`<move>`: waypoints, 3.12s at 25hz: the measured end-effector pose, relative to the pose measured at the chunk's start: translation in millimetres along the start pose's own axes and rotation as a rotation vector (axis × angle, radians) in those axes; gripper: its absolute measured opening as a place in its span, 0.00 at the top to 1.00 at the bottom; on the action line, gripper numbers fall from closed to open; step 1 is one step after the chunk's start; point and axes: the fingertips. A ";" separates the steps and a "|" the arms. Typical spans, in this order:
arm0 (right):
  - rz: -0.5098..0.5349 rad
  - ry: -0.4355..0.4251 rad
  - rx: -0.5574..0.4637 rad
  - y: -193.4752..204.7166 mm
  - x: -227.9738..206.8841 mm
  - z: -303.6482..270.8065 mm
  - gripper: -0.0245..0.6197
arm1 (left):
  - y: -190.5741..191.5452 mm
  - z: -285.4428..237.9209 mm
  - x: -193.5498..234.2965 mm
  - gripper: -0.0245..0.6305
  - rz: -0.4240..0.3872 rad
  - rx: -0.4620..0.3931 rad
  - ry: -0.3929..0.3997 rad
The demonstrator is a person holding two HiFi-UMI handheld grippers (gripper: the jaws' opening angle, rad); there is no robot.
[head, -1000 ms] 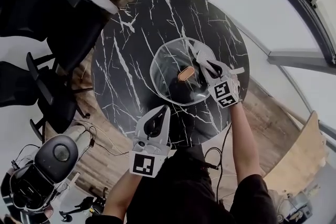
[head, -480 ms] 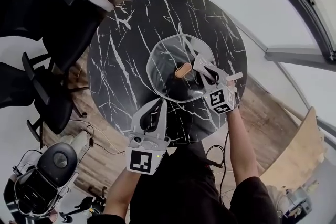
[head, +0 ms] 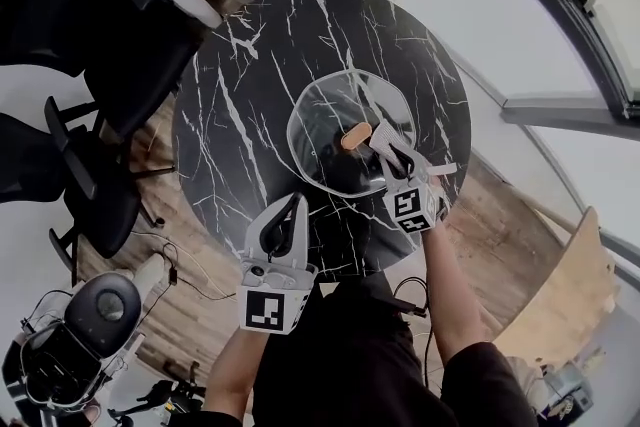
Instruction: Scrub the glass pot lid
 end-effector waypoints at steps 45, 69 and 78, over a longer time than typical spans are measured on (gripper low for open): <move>-0.292 0.100 0.148 -66.1 104.8 -26.0 0.85 | -5.4 51.4 112.1 0.96 0.031 0.036 0.074; -0.269 -0.262 0.089 -136.2 223.5 -69.8 0.85 | -20.1 67.6 141.4 0.96 0.024 0.052 0.124; -0.470 -0.325 -0.195 -201.8 211.0 -30.1 0.85 | -18.5 55.8 129.3 0.96 0.033 0.072 0.170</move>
Point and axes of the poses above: the fingertips, and each gripper's own axes: z backward along the fingers, x to its left, y out of its underside, and after that the axes turned 10 degrees about z, right-handed
